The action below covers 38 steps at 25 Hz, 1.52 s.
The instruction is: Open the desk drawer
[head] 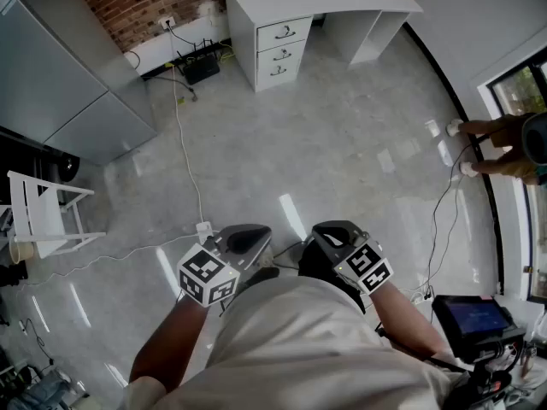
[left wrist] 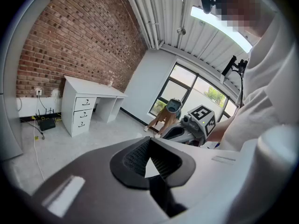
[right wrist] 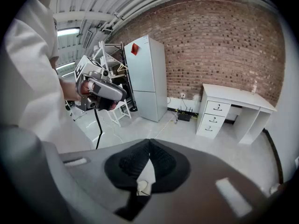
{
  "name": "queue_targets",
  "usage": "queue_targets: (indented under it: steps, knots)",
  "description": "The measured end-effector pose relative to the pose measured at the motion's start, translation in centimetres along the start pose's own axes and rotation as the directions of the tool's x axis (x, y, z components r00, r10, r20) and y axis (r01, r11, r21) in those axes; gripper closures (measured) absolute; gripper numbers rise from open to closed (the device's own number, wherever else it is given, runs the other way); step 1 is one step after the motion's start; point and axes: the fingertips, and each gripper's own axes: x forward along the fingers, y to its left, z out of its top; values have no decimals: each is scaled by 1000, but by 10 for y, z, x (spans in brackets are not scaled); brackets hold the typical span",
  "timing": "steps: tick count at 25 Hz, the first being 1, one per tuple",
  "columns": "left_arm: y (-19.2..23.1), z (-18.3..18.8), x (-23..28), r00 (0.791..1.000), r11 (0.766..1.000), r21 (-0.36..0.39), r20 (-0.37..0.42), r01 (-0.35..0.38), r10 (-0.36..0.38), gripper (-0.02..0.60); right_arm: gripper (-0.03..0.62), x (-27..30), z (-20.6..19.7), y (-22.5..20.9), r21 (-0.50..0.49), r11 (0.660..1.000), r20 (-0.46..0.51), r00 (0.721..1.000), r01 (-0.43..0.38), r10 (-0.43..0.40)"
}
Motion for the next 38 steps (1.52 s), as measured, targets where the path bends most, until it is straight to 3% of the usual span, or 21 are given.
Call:
queue_targets:
  steps: [6,14,21,32,35,38]
  knots:
    - [16,10,12,1000,1000,-11,3,1,-1,577,591,11,2,-16,16,1000,-18,1000,-9,9]
    - [84,71,80,999,1000,-7,-39,-27,27,575,591,62,43,-122,28,997,12,997,-75,75]
    - [135,148,155,996,996,79,-78,-32,38,575,583,103,89,-228,22,993,86,990,-114,111]
    - [201,191,238,985,986,157,-168,52,-25,575,550,169,93,-339,253,961,175,982,-115,72]
    - [230,202,252,981,981,173,-188,89,-56,575,549,189,94,-372,350,932,201,979,-92,21]
    - [268,218,257,968,972,178,-227,152,-110,575,549,215,102,-407,470,881,211,975,-45,-63]
